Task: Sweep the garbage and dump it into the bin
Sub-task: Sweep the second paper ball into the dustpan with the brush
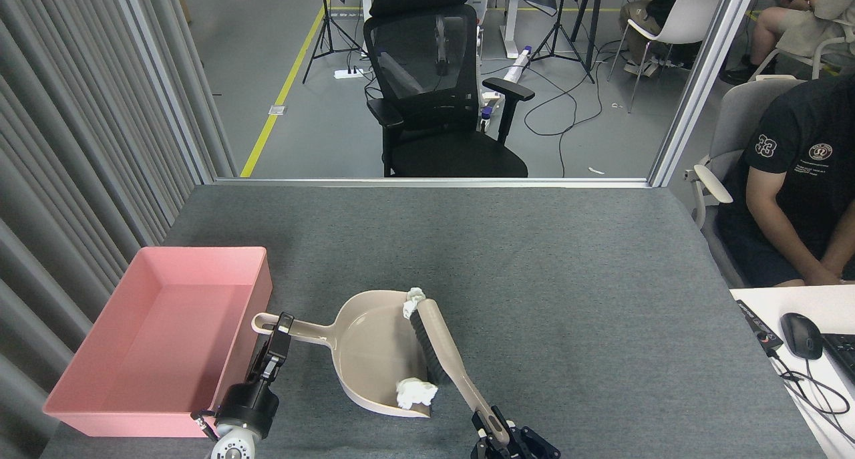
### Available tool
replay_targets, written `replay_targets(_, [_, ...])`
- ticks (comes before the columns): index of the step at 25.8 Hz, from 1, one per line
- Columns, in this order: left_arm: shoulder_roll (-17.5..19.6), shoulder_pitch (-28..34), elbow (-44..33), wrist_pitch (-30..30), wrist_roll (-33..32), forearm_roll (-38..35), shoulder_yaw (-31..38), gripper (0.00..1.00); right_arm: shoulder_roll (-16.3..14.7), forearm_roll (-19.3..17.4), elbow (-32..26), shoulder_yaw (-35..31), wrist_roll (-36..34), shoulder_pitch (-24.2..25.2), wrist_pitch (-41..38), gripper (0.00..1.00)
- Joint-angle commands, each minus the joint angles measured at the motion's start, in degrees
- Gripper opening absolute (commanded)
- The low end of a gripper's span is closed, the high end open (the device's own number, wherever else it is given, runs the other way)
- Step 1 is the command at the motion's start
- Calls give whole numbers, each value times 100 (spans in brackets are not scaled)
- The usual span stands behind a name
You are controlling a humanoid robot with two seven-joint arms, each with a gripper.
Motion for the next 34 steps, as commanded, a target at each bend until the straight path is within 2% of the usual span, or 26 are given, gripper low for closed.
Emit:
replay_targets(1, [1, -1, -22, 15, 15, -22, -8, 18, 49, -88, -611, -22, -96, 162, 6, 10])
replay_targets(4, [1, -1, -22, 15, 15, -22, -8, 18, 32, -140, -778, -347, -96, 276, -64, 10])
replay_targets(8, [10, -1, -22, 15, 15, -13, 0, 18, -4, -132, -663, -865, -96, 268, -187, 10])
replay_targets(11, [10, 8, -13, 15, 15, -13, -8, 19, -47, -96, -171, -971, -96, 83, -143, 10])
replay_targets(14, [10, 52, -13, 15, 15, -13, -8, 19, -179, -70, 268, -962, -96, -303, -82, 10])
replay_targets(18, [10, 60, -13, 15, 15, -13, -8, 19, -100, -61, 980, -901, -78, -910, -11, 10])
replay_targets(23, [10, 78, -4, 15, 15, -13, -8, 19, 76, -70, 1420, -452, -52, -1270, 94, 10])
replay_targets(29, [10, 78, -13, 15, 15, -13, -8, 19, 304, -61, 1508, 128, -87, -1235, 129, 15])
replay_targets(32, [10, 78, -22, 15, 7, -13, -8, 19, 427, -70, 1314, 584, -113, -1165, 156, 14])
replay_targets(34, [1, 87, -22, 6, 15, -13, -8, 19, 532, -70, 884, 769, -157, -937, 156, 12])
